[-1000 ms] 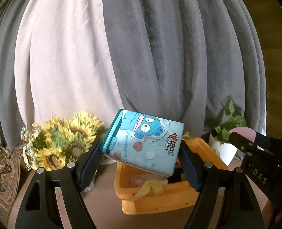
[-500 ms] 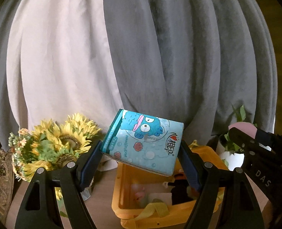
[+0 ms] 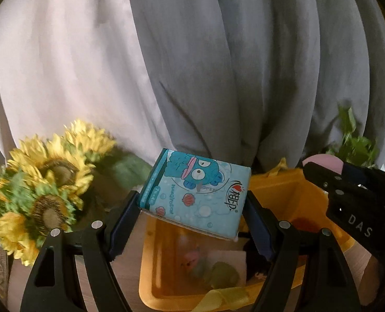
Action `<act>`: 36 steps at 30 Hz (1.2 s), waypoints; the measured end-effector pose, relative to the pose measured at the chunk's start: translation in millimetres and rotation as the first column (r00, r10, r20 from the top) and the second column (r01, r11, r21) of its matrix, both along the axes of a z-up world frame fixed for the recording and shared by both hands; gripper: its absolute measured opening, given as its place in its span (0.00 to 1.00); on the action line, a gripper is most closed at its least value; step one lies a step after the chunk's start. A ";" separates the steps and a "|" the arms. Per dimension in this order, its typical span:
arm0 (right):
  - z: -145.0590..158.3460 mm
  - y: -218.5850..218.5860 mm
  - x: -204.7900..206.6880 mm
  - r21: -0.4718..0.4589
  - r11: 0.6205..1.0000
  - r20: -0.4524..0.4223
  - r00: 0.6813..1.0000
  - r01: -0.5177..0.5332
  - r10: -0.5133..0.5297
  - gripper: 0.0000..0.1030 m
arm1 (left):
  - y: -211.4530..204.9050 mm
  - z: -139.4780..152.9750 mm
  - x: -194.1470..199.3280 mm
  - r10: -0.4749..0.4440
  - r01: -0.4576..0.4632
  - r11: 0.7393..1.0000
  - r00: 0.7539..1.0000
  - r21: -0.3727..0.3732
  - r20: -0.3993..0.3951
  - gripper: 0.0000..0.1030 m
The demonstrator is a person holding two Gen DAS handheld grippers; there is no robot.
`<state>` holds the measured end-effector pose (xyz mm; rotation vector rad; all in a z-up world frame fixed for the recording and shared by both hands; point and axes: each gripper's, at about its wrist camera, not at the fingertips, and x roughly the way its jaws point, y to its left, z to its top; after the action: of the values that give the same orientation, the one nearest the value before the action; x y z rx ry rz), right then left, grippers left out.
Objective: Organize soft objects
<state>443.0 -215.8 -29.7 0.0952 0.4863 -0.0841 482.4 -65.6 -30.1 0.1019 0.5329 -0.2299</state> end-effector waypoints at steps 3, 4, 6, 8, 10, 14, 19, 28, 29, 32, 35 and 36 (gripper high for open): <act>-13.6 -2.3 16.6 0.014 1.000 -0.055 0.998 -0.014 0.015 0.42 | -3.1 -10.8 10.3 -0.008 0.009 1.000 0.999 0.015 -0.035 0.76; -21.9 -1.1 25.8 0.017 0.999 -0.089 0.996 -0.027 0.028 0.42 | -4.2 -13.6 12.6 -0.010 0.011 1.000 0.999 0.018 -0.043 0.76; -29.6 0.2 34.2 0.020 0.999 -0.117 0.992 -0.039 0.041 0.41 | -6.8 -21.6 18.8 -0.022 0.024 0.999 0.998 0.031 -0.066 0.76; -35.9 0.7 40.1 0.017 0.999 -0.140 0.989 -0.045 0.047 0.42 | -10.0 -27.3 23.0 -0.031 0.034 0.999 0.996 0.041 -0.085 0.76; -40.3 0.5 46.4 0.013 0.999 -0.159 0.986 -0.046 0.047 0.42 | -14.1 -34.6 28.4 -0.041 0.048 0.997 0.993 0.057 -0.110 0.76; -48.9 -0.8 58.5 0.016 0.998 -0.200 0.978 -0.059 0.061 0.42 | -21.6 -48.4 37.8 -0.070 0.085 0.993 0.983 0.079 -0.171 0.76; -57.4 -2.2 70.8 0.027 0.997 -0.252 0.965 -0.066 0.071 0.42 | -27.1 -62.5 46.6 -0.091 0.120 0.987 0.964 0.105 -0.249 0.76; -59.0 -2.5 75.8 0.043 0.998 -0.293 0.954 -0.056 0.066 0.66 | -26.8 -68.4 50.2 -0.066 0.103 0.990 0.941 0.096 -0.332 0.77; -58.3 -2.6 75.0 0.041 0.998 -0.296 0.953 -0.051 0.061 0.66 | -25.7 -67.3 49.5 -0.060 0.096 0.991 0.942 0.094 -0.331 0.78; -56.0 -4.0 72.2 0.046 0.998 -0.300 0.953 -0.040 0.052 0.66 | -21.6 -61.1 44.1 -0.054 0.083 0.994 0.945 0.077 -0.322 0.84; -52.4 -6.2 66.2 0.051 0.998 -0.295 0.955 -0.028 0.042 0.66 | -19.3 -55.7 38.1 -0.042 0.068 0.995 0.948 0.071 -0.314 0.84; -50.2 -6.6 63.0 0.052 0.998 -0.289 0.956 -0.024 0.038 0.66 | -17.4 -52.4 34.4 -0.039 0.062 0.996 0.951 0.064 -0.306 0.84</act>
<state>506.0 -222.4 -79.9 0.1234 0.7840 -0.0559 516.9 -83.0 -82.4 0.1530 0.8479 -0.2784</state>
